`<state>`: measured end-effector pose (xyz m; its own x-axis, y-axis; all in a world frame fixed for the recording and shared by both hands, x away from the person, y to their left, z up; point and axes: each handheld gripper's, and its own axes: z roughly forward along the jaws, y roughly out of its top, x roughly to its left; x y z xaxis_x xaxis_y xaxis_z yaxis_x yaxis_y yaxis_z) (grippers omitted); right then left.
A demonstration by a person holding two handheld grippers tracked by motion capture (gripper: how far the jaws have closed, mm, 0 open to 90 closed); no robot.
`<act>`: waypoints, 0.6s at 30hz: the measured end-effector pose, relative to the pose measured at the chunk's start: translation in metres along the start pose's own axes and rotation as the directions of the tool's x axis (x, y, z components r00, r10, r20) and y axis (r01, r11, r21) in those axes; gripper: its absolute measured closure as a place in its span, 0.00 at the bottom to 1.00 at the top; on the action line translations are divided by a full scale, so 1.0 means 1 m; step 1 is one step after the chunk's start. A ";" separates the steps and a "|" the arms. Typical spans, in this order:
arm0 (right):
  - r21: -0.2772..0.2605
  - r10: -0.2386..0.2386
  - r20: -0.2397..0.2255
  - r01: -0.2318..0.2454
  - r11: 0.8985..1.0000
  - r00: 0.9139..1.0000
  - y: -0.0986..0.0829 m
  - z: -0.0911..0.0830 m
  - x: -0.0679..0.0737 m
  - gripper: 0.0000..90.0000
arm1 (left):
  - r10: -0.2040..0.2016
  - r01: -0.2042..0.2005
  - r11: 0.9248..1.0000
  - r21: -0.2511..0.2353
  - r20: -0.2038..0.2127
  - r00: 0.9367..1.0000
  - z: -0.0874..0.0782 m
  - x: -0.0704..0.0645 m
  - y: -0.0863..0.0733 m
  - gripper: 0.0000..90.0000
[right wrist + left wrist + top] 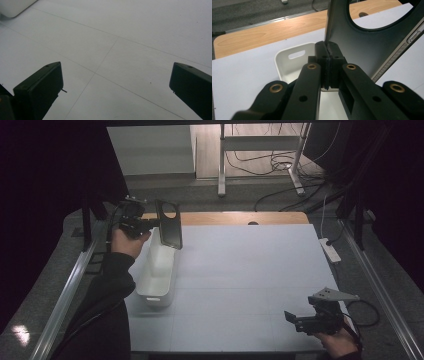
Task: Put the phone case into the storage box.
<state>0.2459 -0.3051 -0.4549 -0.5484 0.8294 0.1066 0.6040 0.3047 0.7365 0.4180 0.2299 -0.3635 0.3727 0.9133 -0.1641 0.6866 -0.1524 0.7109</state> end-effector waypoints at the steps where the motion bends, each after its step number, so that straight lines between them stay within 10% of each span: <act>1: 0.000 0.000 0.000 0.000 1.000 1.000 0.000 0.000 0.000 0.00 | 0.000 0.000 1.000 0.000 0.000 1.000 0.000 0.000 0.000 0.99; 18: 0.008 -0.001 -0.007 0.001 1.000 1.000 0.000 0.001 0.000 0.00 | -0.053 0.052 0.998 -0.025 -0.057 0.997 0.014 0.023 0.000 0.99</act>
<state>0.2464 -0.3048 -0.4554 -0.5530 0.8259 0.1100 0.6076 0.3094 0.7315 0.4357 0.2456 -0.3768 0.2996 0.9401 -0.1629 0.6892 -0.0951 0.7183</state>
